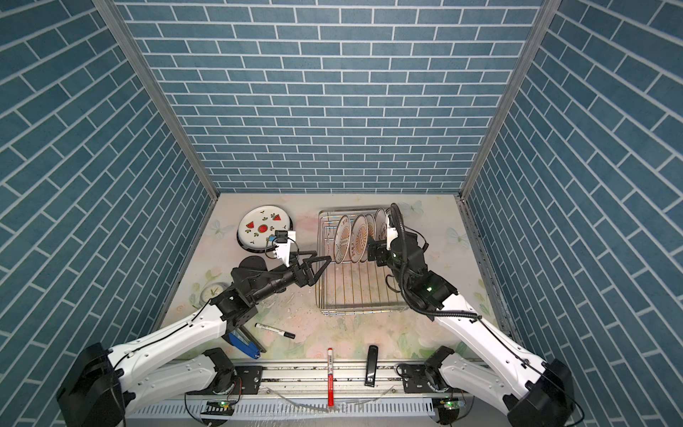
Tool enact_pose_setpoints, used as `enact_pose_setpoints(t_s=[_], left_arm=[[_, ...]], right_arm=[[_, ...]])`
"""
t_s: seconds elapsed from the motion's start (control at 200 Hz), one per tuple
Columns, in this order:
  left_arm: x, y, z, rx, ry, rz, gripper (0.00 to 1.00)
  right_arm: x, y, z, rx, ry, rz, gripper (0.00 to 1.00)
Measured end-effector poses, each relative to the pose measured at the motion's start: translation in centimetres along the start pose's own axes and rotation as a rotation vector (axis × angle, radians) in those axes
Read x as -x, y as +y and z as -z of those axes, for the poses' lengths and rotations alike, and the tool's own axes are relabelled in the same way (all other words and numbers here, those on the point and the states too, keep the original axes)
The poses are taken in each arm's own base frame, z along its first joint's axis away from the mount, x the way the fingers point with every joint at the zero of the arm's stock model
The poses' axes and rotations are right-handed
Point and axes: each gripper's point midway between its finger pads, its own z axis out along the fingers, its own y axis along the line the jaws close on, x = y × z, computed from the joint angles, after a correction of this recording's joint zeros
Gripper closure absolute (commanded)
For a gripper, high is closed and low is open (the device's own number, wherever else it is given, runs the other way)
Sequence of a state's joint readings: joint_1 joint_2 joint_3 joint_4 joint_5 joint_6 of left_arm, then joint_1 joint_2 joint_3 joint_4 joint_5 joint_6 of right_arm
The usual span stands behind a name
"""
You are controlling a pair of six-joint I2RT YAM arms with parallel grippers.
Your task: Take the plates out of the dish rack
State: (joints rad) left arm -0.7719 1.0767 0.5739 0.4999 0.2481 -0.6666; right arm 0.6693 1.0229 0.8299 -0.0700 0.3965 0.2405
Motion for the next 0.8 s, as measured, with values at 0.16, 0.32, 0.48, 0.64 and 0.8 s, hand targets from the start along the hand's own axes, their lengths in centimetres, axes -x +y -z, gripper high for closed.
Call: enact_pose_setpoints(t_s=[0.16, 0.32, 0.48, 0.64, 0.8], left_arm=[[-2.0, 0.6, -2.2, 0.012, 0.051, -0.003, 0.00], [-3.0, 1.6, -4.0, 0.021, 0.070, 0.009, 0.00], [-3.5, 1.9, -5.1, 0.013, 0.079, 0.020, 0.00], [-3.5, 1.9, -5.3, 0.006, 0.074, 0.024, 0.00], [-3.2, 1.7, -5.4, -0.003, 0.062, 0.023, 0.00]], right_arm=[[-0.8, -0.8, -2.5, -0.054, 0.065, 0.008, 0.47], [0.2, -0.4, -4.4, -0.067, 0.084, 0.019, 0.56], [0.2, -0.9, -6.1, -0.121, 0.118, 0.033, 0.57], [-0.9, -1.8, -6.5, -0.160, 0.155, 0.049, 0.58], [-1.3, -1.8, -7.1, -0.164, 0.173, 0.054, 0.61]])
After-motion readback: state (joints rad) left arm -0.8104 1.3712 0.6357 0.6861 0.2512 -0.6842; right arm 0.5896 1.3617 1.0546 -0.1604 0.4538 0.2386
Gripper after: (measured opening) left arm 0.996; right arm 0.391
